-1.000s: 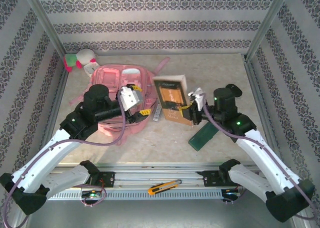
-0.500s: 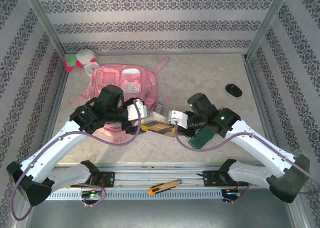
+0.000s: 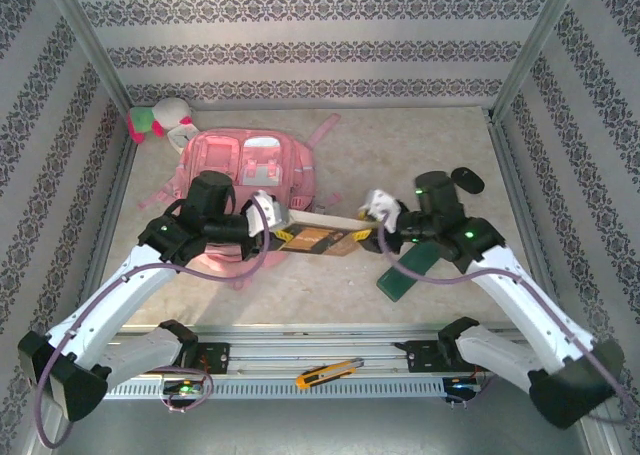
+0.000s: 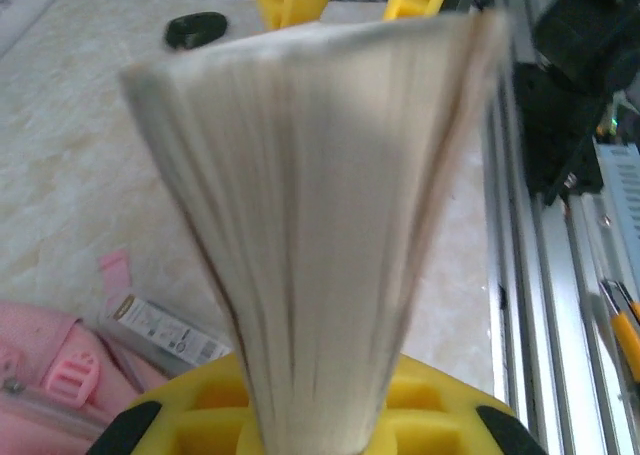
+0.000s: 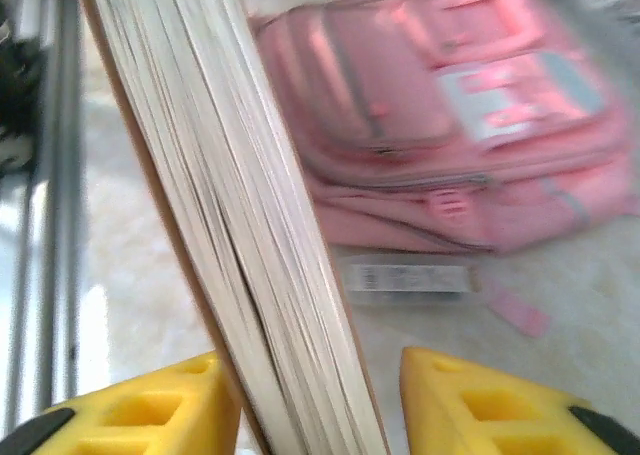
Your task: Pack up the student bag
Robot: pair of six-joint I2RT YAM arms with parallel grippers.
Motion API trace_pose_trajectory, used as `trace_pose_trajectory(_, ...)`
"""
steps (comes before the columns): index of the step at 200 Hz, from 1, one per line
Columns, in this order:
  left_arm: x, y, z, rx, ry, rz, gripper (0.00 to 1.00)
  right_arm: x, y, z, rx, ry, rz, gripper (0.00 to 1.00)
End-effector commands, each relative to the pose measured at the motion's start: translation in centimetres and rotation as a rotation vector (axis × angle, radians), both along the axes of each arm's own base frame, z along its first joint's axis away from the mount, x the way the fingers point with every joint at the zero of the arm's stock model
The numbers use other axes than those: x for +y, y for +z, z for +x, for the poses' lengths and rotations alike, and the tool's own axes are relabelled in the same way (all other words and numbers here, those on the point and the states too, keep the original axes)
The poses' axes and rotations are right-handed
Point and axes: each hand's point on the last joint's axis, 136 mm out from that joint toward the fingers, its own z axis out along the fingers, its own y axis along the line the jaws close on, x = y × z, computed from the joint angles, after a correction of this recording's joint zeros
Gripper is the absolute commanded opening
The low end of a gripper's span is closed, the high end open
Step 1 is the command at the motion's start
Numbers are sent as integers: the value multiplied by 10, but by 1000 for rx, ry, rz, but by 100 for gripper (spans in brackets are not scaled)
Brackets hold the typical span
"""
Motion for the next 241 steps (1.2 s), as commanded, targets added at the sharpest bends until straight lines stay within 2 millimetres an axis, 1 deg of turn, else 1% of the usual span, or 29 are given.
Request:
trace_pose_trajectory(1,-9,68,-1,-74,-59,-287,0,-7,46,-1,40,9,331,55)
trace_pose_trajectory(11,-9,77,-1,-77,-69,-332,0,-15,49,1,60,-12,395,57)
trace_pose_trajectory(29,-12,91,-2,-78,-99,-394,0,-22,47,4,99,-40,452,58)
trace_pose_trajectory(49,-16,103,-5,-69,-142,-438,0,-18,48,1,142,-7,499,59)
trace_pose_trajectory(62,-17,109,-5,-64,-160,-457,0,-16,56,-3,139,35,540,59)
trace_pose_trajectory(91,-19,109,-1,-63,-157,-472,0,-12,66,-10,150,104,582,56)
trace_pose_trajectory(115,-21,100,5,-42,-151,-462,2,-7,77,-17,150,159,604,50)
trace_pose_trajectory(125,-21,97,7,-40,-143,-459,3,-4,82,-23,151,192,603,45)
trace_pose_trajectory(132,-21,95,9,-41,-133,-459,3,-1,82,-26,162,215,598,38)
trace_pose_trajectory(137,-21,94,12,-43,-121,-457,4,1,82,-28,170,229,594,29)
trace_pose_trajectory(143,-20,92,15,-47,-102,-452,4,0,82,-26,179,224,591,12)
trace_pose_trajectory(148,-17,90,20,-54,-75,-446,6,-2,79,-21,190,201,590,0)
trace_pose_trajectory(154,-13,85,27,-57,-35,-435,11,-6,75,-13,200,158,593,0)
trace_pose_trajectory(159,-8,82,32,-62,-6,-423,16,-12,72,-5,207,114,600,0)
trace_pose_trajectory(172,7,71,43,-73,72,-367,41,-30,64,17,215,-31,630,0)
trace_pose_trajectory(183,23,57,49,-102,132,-269,53,-45,55,32,224,-151,653,0)
trace_pose_trajectory(192,37,40,51,-114,179,-151,65,-54,49,39,234,-228,665,0)
trace_pose_trajectory(205,58,11,51,-155,205,71,73,-61,41,43,228,-300,665,0)
trace_pose_trajectory(209,66,2,52,-167,216,143,76,-62,36,44,230,-322,664,0)
trace_pose_trajectory(217,81,-22,53,-153,225,288,81,-68,30,48,224,-376,668,0)
trace_pose_trajectory(232,114,-69,60,-144,237,545,85,-75,19,49,206,-437,670,0)
trace_pose_trajectory(241,127,-87,67,-174,243,645,86,-77,15,48,198,-454,668,0)
